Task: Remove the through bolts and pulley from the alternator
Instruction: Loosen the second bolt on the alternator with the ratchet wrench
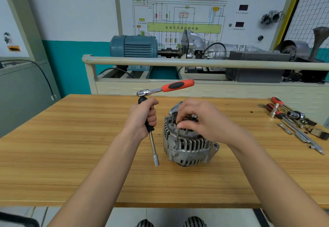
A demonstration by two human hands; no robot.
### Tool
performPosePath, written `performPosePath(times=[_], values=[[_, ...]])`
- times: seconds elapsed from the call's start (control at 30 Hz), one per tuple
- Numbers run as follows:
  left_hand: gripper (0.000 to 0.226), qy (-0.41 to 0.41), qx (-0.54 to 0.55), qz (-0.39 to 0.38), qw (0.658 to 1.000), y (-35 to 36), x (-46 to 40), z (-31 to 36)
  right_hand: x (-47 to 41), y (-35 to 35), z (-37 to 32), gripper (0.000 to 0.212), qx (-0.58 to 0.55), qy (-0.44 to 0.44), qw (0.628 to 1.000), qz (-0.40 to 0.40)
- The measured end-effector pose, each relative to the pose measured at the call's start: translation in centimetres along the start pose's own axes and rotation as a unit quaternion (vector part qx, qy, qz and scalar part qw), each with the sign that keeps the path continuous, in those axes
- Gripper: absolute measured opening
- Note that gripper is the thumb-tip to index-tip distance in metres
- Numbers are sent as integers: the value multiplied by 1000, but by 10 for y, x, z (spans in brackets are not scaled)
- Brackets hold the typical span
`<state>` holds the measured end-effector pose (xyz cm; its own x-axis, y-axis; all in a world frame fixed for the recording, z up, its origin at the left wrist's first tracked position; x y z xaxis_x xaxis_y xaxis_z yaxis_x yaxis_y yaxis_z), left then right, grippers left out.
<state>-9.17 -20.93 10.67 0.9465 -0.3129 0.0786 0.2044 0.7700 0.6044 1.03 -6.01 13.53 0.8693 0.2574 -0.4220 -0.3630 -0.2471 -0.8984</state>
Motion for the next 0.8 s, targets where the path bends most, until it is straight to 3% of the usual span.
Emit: performPosePath(times=[0.13, 0.27, 0.43, 0.53, 0.67, 0.8], values=[[34, -5, 6, -19, 1000, 6, 3, 1, 0, -1, -1, 7, -17, 8, 1000, 11], [32, -9, 22, -85, 996, 20, 11, 8, 10, -7, 8, 17, -85, 59, 991, 81], [24, -60, 83, -195, 975, 53, 22, 20, 40, -31, 39, 15, -194, 146, 947, 209], [17, -79, 93, -242, 963, 83, 25, 9, 61, -36, 63, 15, -199, 197, 929, 240], [15, -92, 45, -263, 959, 127, 23, -23, 87, -14, 105, 21, -158, 297, 920, 202], [15, -104, 0, -247, 963, 153, 14, -52, 109, 35, 147, 22, -90, 384, 913, 102]])
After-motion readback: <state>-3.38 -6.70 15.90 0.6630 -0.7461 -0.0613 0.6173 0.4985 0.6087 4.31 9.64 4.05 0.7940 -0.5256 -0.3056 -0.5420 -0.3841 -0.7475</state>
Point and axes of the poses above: each hand's wrist, its own x-axis away from the middle knuckle, its own y-axis out of the palm, z = x × y, the point moved 1 cm from there along -x, towards the middle knuckle, and after that the axes turned 15 degrees about x, right-handed, at the moved point
